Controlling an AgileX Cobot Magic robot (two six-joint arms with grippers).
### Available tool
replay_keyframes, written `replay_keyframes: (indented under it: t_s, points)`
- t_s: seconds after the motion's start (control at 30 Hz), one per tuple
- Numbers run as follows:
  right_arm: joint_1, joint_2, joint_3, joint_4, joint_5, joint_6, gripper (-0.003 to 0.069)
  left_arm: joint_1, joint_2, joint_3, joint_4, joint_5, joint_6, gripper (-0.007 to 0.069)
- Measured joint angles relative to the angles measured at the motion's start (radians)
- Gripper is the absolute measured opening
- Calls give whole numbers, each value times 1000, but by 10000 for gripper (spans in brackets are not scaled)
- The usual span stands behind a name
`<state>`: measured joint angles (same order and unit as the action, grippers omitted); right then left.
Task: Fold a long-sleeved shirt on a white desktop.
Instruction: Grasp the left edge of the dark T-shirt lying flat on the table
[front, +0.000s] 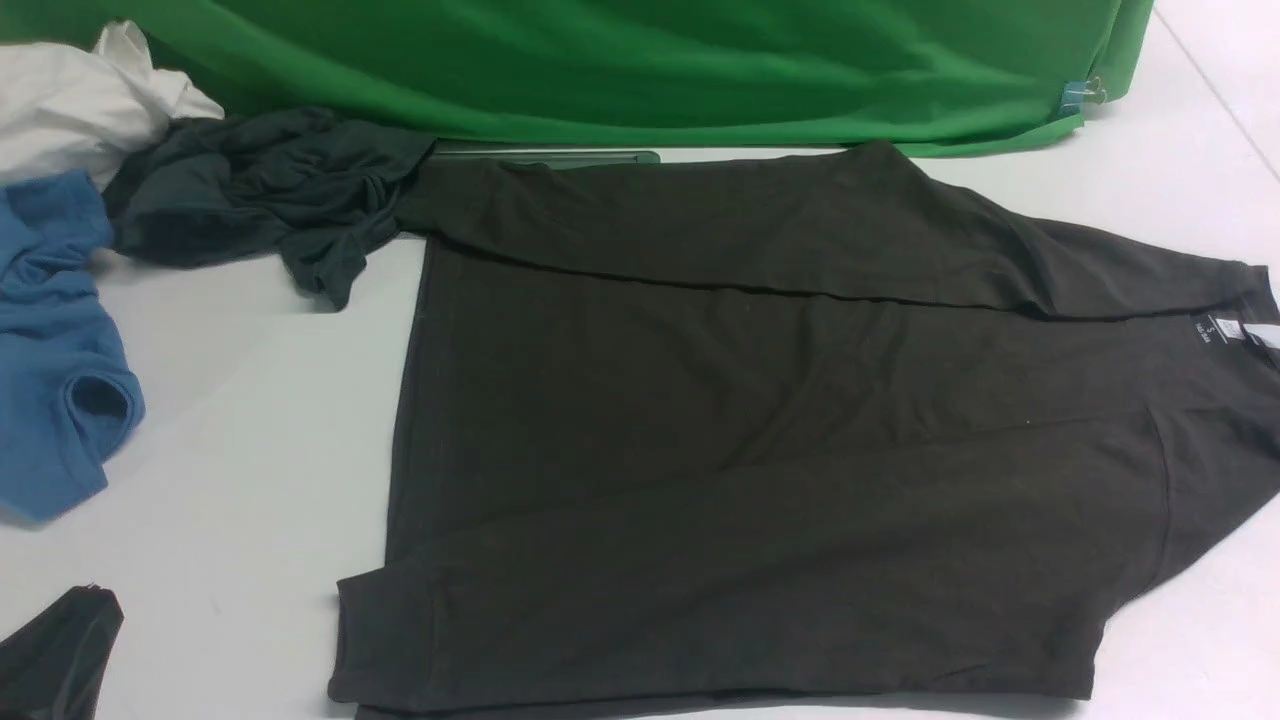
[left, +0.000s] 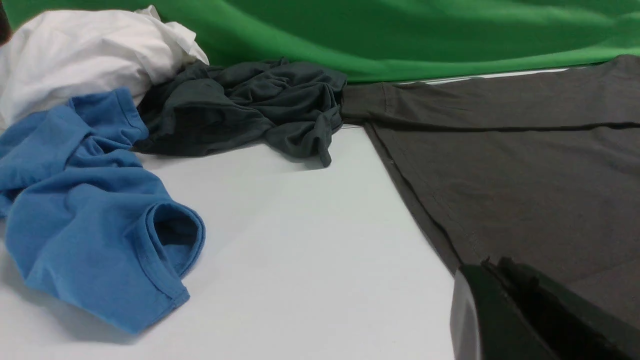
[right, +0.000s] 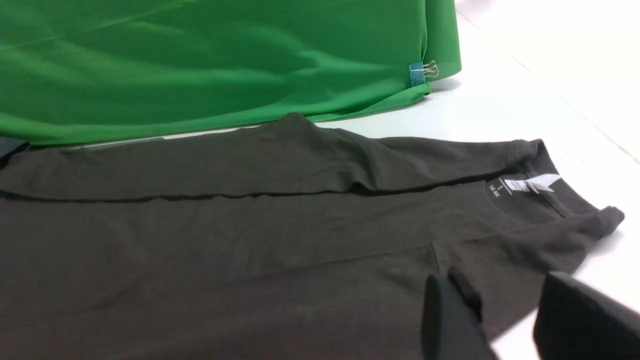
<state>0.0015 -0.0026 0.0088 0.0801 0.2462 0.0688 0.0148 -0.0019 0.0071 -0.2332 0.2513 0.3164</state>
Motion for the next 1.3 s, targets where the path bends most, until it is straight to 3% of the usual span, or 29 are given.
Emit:
replay_keyframes:
  t_s: [0.87, 0.97, 1.03, 1.07, 1.2, 1.3]
  points:
    - [0, 0, 0, 0, 0, 0, 240, 0, 0, 0, -6, -21, -1, 20]
    - [0, 0, 0, 0, 0, 0, 240, -1, 0, 0, -237, -160, -91, 20]
    - [0, 0, 0, 0, 0, 0, 240, -1, 0, 0, -287, -193, -104, 20]
    - [0, 0, 0, 0, 0, 0, 240, -1, 0, 0, -370, -269, -120, 20]
    - [0, 0, 0, 0, 0, 0, 240, -2, 0, 0, -423, -391, -175, 20]
    - [0, 0, 0, 0, 0, 0, 240, -12, -1, -34, -391, -361, -243, 20]
